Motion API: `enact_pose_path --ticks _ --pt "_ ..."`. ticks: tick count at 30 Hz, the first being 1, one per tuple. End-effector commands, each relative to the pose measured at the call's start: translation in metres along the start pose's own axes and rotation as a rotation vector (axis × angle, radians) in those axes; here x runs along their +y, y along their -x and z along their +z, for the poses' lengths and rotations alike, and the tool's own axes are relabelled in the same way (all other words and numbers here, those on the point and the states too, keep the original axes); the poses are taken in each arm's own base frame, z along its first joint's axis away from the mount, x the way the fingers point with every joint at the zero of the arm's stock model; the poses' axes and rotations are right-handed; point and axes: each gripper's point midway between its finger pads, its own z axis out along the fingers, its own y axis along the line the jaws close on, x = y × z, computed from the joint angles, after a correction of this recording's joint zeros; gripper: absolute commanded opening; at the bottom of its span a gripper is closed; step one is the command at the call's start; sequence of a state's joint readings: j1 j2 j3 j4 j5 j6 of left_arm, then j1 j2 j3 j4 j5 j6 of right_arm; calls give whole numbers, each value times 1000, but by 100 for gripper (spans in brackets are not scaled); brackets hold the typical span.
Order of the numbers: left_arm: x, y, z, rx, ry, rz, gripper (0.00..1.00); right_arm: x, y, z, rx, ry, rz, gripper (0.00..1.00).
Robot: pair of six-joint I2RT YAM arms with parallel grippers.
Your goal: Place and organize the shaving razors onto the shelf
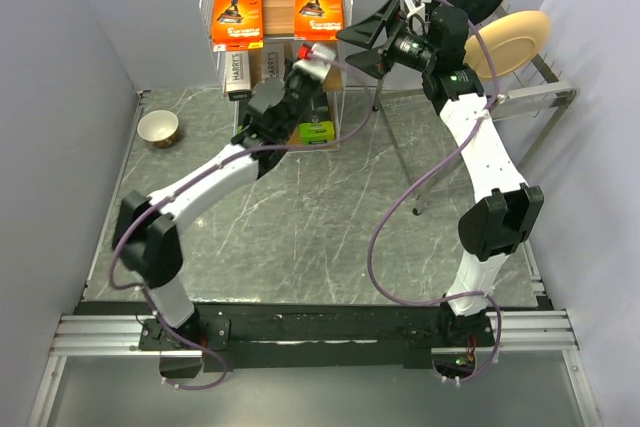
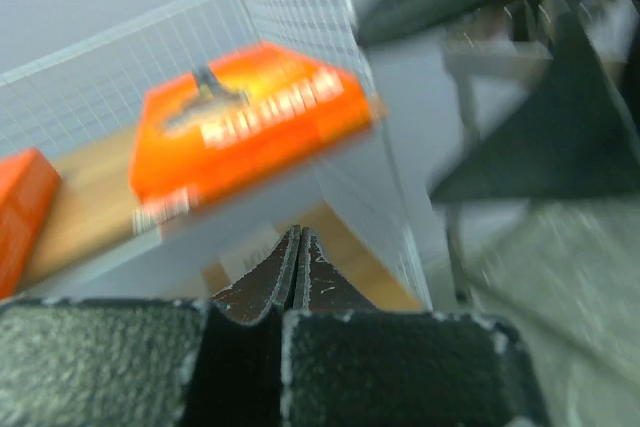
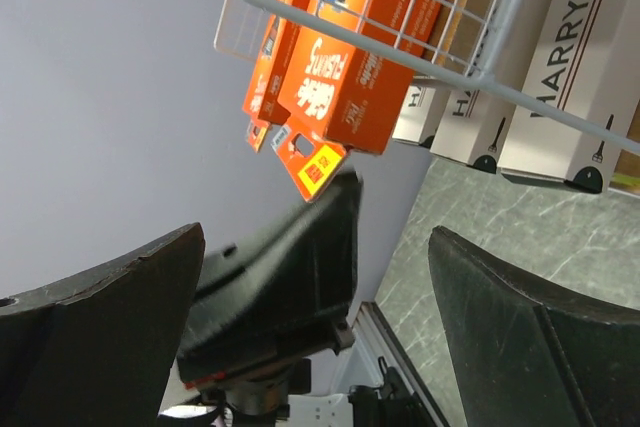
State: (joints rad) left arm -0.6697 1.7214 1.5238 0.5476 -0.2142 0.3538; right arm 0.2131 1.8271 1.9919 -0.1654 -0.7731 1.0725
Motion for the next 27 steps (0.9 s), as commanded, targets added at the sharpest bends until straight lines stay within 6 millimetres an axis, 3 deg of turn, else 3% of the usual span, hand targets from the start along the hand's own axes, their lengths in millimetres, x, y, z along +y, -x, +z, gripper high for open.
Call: enact_pose_path --ticks 1,4,6,7,9,10,13,16,22,24,27 --pt "10 59 -54 -79 -117 -10 1 39 2 -20 -30 73 -93 100" --pt "19 64 -84 -51 -136 -20 1 36 4 -19 -36 66 -94 100" --pt "27 56 -97 10 -127 -56 1 35 5 -18 -36 64 -101 100" --pt "47 61 -103 16 -94 -64 1 36 5 -19 -38 67 -110 100" --pt "65 50 -108 80 -64 -84 1 42 4 -21 -35 88 -146 100" --pt "88 50 -110 82 -15 -77 1 40 2 -21 -29 91 -149 100" --pt "118 49 -109 89 34 -75 1 40 -2 -23 -18 107 -168 100" --pt "132 48 -104 88 57 -84 1 37 -6 -23 -13 102 -166 100" --pt "139 43 -93 88 75 -111 1 48 -10 -29 -4 137 -200 97" --pt "141 40 -87 89 82 -116 1 51 -14 -25 5 149 -208 90" --pt "149 41 -81 79 111 -111 1 57 -17 -19 11 166 -211 89"
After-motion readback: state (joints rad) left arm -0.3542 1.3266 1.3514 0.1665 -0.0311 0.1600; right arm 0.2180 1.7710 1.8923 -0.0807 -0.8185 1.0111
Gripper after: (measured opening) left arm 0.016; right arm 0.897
